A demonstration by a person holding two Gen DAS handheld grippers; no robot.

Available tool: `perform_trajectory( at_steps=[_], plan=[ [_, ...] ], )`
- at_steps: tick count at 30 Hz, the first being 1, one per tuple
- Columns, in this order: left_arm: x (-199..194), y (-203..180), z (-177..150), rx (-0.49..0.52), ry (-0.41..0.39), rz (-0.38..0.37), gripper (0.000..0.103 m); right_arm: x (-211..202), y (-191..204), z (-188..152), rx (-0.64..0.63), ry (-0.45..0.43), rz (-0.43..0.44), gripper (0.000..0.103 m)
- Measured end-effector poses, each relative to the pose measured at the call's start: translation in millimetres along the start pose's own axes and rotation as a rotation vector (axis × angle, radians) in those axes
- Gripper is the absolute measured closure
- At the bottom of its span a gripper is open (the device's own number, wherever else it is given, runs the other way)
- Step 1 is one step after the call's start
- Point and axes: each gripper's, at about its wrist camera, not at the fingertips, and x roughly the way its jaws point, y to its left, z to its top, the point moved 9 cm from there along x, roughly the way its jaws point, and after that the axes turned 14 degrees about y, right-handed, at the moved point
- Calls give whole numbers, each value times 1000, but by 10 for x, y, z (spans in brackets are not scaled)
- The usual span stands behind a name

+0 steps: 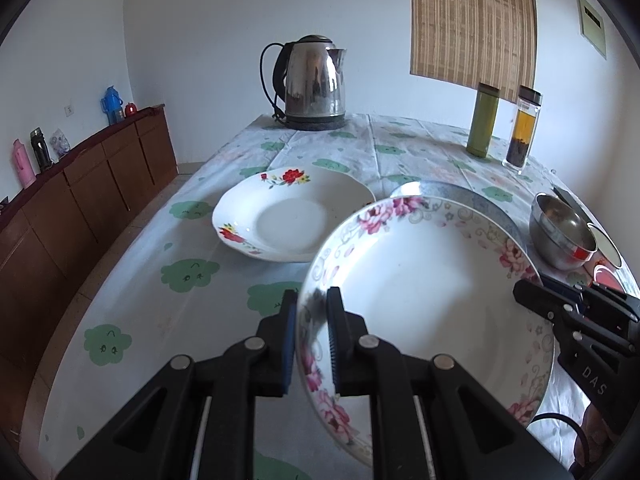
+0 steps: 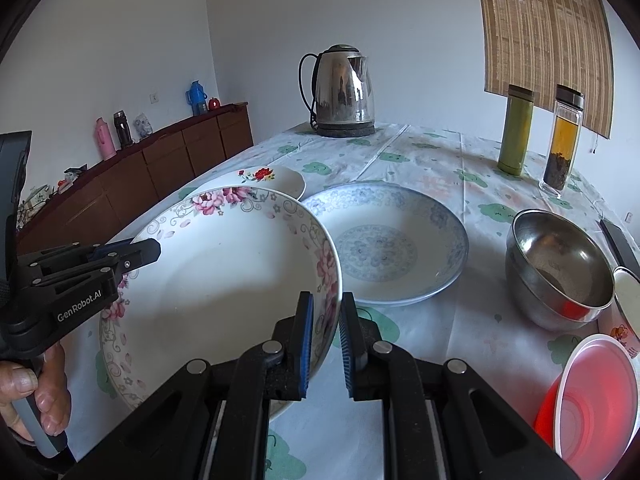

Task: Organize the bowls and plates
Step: 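Lift the pink-floral plate with both grippers over the blue-patterned plate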

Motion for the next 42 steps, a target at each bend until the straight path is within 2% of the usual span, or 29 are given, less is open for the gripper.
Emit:
perform_trajectory(
  at_steps=[28, 42],
  plan=[
    [-92, -149, 639, 44, -84, 37, 91, -143, -196, 444, 15, -87, -51, 89],
    [89, -315, 838, 68, -71, 30, 91, -52, -443, 601, 59, -97, -70, 89]
  ],
)
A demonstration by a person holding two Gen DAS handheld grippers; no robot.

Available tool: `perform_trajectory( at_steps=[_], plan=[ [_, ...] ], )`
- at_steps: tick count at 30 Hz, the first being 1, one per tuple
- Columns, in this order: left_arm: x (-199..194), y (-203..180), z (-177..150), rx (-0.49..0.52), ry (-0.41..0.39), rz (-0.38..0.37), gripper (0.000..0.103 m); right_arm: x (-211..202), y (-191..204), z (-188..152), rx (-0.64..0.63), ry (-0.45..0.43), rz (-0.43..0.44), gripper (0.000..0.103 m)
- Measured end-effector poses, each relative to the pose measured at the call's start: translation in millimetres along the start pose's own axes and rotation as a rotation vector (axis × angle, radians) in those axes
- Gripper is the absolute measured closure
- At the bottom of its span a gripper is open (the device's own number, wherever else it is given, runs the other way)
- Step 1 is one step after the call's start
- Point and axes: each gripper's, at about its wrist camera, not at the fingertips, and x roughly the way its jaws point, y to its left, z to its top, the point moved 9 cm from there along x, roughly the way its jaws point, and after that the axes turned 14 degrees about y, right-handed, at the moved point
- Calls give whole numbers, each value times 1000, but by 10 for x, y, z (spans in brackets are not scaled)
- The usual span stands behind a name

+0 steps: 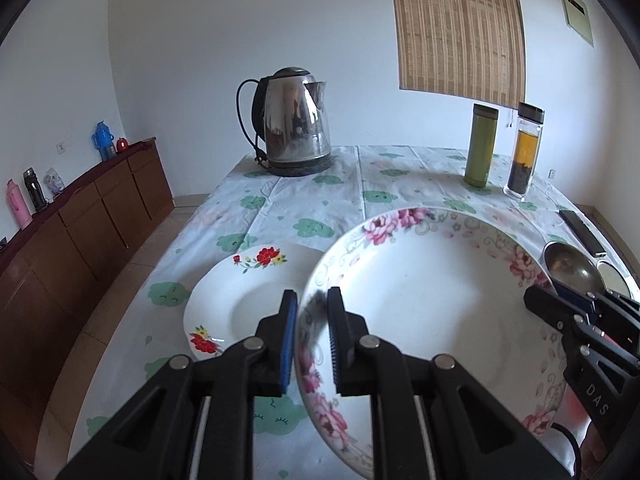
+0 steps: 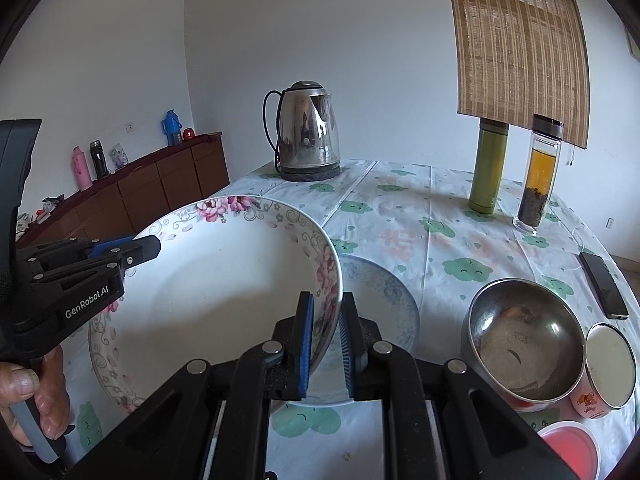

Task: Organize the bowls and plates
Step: 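Lift the pink-floral plate with both grippers over the blue-patterned plate, then lower the pink-floral plate onto the blue-patterned plate and open both grippers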

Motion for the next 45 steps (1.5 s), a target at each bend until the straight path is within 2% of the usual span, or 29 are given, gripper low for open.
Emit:
perform_trajectory(
  at_steps=[21, 45],
  plan=[
    [304, -297, 241, 58, -20, -16, 91, 229, -292, 27, 64, 33, -76, 89],
    [734, -536, 194, 119, 39, -28, 90, 474, -492, -49, 91, 103, -156, 89]
  ],
)
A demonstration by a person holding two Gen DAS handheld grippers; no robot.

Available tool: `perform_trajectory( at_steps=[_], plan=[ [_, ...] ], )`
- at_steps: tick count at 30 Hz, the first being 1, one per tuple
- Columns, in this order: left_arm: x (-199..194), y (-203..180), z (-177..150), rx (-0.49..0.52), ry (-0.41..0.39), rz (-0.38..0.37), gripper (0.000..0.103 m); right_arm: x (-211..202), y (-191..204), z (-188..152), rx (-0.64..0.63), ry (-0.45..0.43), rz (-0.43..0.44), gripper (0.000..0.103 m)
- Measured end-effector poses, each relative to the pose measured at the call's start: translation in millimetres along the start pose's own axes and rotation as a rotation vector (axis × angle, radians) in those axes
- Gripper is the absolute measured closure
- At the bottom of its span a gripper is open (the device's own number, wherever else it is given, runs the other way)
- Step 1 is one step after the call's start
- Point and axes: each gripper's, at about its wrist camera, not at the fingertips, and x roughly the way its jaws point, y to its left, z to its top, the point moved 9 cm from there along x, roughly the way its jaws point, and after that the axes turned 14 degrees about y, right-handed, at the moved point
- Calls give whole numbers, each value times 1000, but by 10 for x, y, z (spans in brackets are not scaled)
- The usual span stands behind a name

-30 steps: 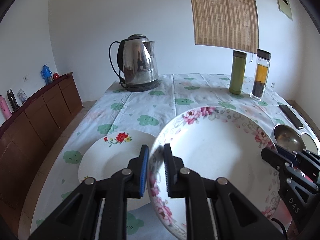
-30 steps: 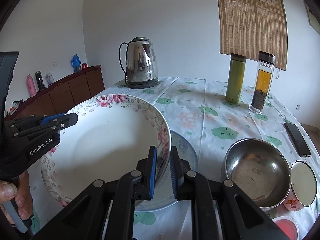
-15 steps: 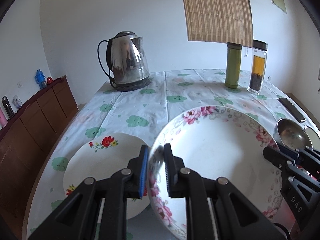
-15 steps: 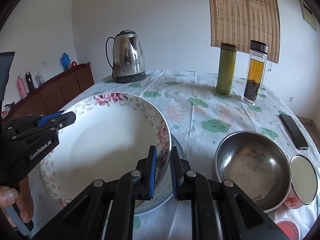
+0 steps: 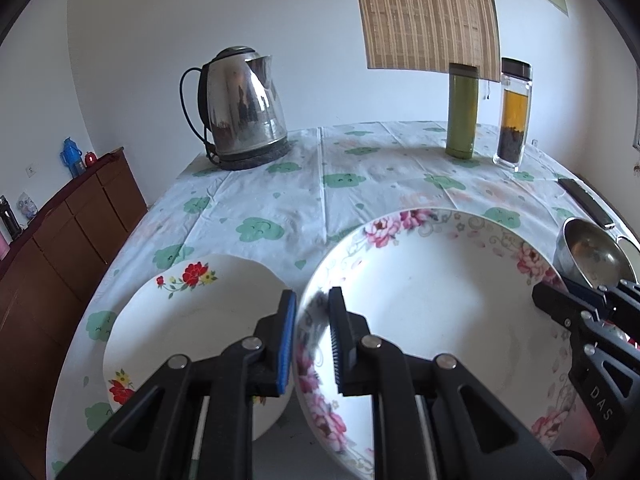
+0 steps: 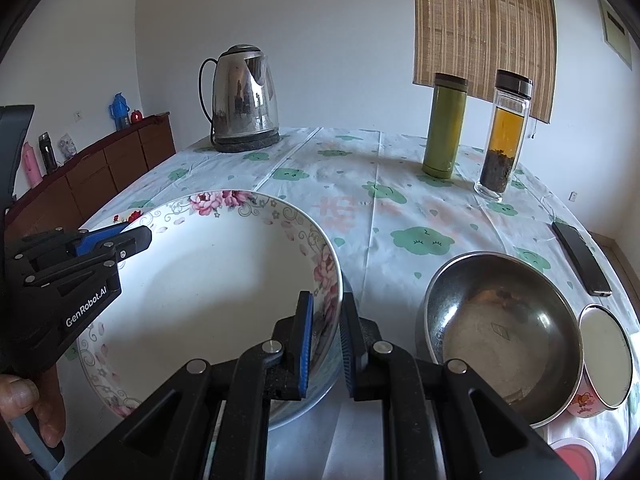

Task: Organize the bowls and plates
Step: 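Lower the pink-floral plate onto the blue-patterned plate and open both grippers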

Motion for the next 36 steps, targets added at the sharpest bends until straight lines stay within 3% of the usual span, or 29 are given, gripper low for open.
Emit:
perform_trajectory(
  at_steps=[36],
  plan=[
    [237, -140, -90, 57, 48, 20, 90, 174, -57, -57, -19, 40, -94, 88]
  ],
)
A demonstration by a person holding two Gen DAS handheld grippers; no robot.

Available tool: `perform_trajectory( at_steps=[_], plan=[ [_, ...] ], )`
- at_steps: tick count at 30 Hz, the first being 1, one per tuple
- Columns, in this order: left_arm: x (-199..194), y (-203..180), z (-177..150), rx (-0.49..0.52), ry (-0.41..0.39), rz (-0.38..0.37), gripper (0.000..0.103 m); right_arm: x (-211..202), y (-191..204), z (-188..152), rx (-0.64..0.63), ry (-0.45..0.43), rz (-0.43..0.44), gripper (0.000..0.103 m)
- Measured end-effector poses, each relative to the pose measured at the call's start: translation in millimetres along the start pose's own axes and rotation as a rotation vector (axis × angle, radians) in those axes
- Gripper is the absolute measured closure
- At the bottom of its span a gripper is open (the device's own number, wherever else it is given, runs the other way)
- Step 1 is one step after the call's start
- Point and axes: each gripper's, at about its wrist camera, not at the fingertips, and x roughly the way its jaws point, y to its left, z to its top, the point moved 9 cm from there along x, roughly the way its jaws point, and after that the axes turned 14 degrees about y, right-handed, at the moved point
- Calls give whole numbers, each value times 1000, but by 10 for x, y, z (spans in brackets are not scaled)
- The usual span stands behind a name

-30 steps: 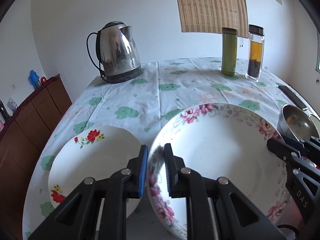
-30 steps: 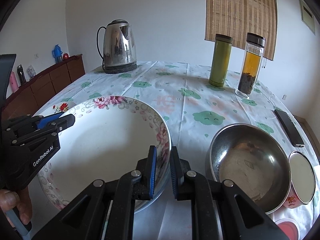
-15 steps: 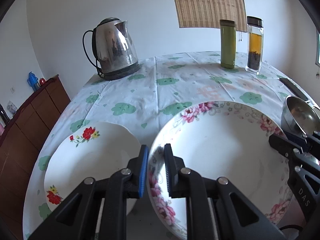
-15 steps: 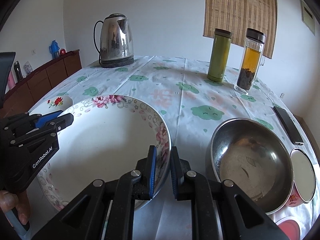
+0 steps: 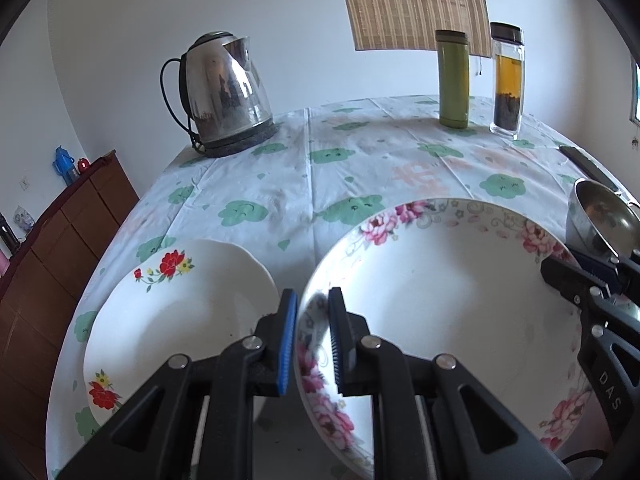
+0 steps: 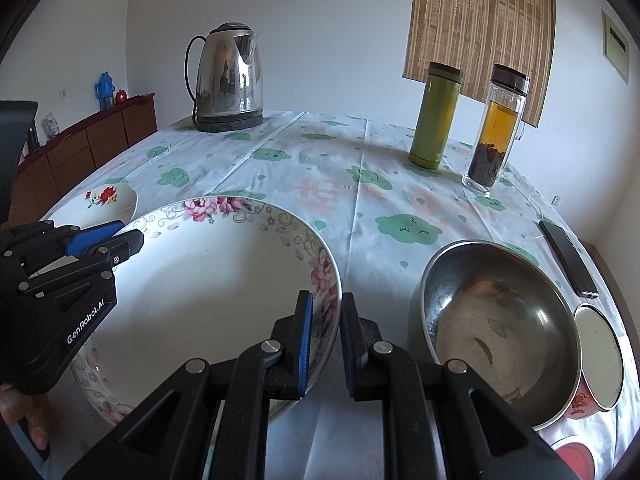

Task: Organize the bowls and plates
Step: 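Lower the pink-floral plate onto the blue-patterned plate and open both grippers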

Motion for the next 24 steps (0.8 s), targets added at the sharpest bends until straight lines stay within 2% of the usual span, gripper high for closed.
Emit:
perform_trajectory(
  at_steps=[8, 11, 14, 24],
  plan=[
    [-44, -34, 14, 26, -27, 25, 91, -1, -1, -3, -7, 2, -6, 86],
    [-71, -125, 1, 51, -31, -2, 94, -1, 1, -2, -6, 1, -4, 86],
    [-73, -188, -9, 75, -32, 14, 94, -1, 1, -4, -5, 2, -4, 86],
    [-122, -31, 26, 9, -36, -18, 94, -7, 27, -5, -11, -2, -5, 86]
  ],
)
